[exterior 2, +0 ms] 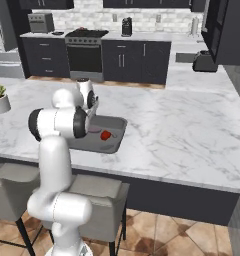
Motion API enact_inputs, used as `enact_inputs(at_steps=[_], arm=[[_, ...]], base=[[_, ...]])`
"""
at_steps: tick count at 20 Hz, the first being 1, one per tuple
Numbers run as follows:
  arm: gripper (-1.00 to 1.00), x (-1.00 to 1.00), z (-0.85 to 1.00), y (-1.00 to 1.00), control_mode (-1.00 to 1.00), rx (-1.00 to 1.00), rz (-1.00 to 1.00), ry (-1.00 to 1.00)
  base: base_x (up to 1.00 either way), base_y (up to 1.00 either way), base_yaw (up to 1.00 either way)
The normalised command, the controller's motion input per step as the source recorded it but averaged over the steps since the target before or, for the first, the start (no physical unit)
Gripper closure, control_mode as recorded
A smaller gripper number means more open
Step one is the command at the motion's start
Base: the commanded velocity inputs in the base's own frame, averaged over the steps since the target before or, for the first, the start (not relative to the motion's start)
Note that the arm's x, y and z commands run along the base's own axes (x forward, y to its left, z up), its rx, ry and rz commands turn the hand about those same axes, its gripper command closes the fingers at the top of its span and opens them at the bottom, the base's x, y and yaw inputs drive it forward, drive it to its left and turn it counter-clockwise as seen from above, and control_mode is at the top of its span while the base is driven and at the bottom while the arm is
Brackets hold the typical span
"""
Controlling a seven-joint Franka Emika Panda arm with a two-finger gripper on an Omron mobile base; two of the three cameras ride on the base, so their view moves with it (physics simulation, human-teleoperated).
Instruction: Place the cold items (eggplant and bell pepper) from the fridge in one tupperware on the dining counter. Place the warm items (hot dog and kebab skewer) in the stove area in another tupperware.
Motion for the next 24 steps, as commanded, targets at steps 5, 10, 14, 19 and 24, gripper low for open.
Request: enact_inputs(at_steps=[5,10,14,19,24], arm=[[-1.0,-0.71,0.43,0.0,-1.0,0.0,0.0,-0.26],[-1.0,-0.79,0.4,0.0,-1.0,0.0,0.0,-0.34],[-1.0,-0.74,0.49,0.04,-1.0,0.0,-0.07,-0.3],[-1.0,-0.7,0.56,0.05,-1.0,0.07,-0.3,-0.05],[-1.0,-0.6,0.78,0.09,-1.0,0.11,-0.39,0.0]], base=[[0.0,0.0,0.0],[0.0,0.0,0.0],[0.0,0.0,0.0],[0.0,0.0,0.0],[0.0,0.0,0.0]])
